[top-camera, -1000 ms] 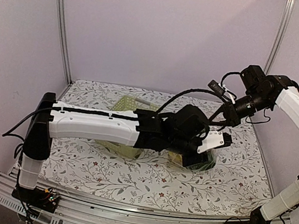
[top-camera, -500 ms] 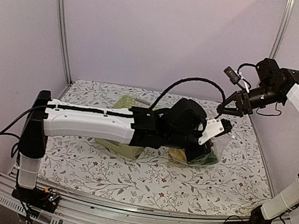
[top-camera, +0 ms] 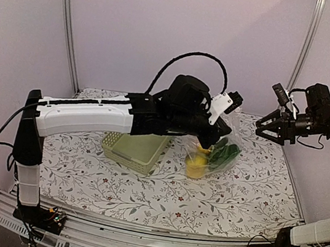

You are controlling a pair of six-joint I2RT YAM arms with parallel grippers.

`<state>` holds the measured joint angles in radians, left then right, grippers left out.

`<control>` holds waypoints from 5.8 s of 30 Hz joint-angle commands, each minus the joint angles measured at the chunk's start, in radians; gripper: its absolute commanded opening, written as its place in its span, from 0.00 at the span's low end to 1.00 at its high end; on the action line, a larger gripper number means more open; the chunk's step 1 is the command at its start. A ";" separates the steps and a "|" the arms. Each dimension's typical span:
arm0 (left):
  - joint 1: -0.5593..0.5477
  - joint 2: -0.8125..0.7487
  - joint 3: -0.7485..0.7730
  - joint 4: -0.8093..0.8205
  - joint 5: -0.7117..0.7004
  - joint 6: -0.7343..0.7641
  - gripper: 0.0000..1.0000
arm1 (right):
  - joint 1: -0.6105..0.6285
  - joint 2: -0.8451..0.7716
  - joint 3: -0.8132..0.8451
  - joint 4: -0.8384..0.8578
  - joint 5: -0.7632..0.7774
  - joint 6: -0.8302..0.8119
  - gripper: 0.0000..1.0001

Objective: Place the food in the zip-top bag and seal the zipper
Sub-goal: Pass from the right arm to the left, then hold the zipper food storage bag at the center of the board, then zip the zipper of the food storage bag.

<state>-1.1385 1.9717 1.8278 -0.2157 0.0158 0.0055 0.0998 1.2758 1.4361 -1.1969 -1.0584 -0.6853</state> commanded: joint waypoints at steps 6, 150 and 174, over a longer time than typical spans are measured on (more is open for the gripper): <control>0.006 -0.045 -0.027 -0.021 0.063 -0.007 0.01 | 0.039 -0.018 -0.097 0.364 -0.019 -0.002 0.57; 0.235 -0.059 -0.093 -0.075 0.405 0.118 0.05 | -0.081 -0.090 0.019 0.314 0.226 -0.034 0.00; 0.315 -0.112 -0.271 -0.043 0.429 0.105 0.04 | -0.139 -0.026 0.009 0.364 0.219 0.003 0.00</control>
<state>-0.8616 1.8805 1.5883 -0.1925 0.4557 0.1184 -0.0113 1.2518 1.4258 -0.8989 -0.8448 -0.6998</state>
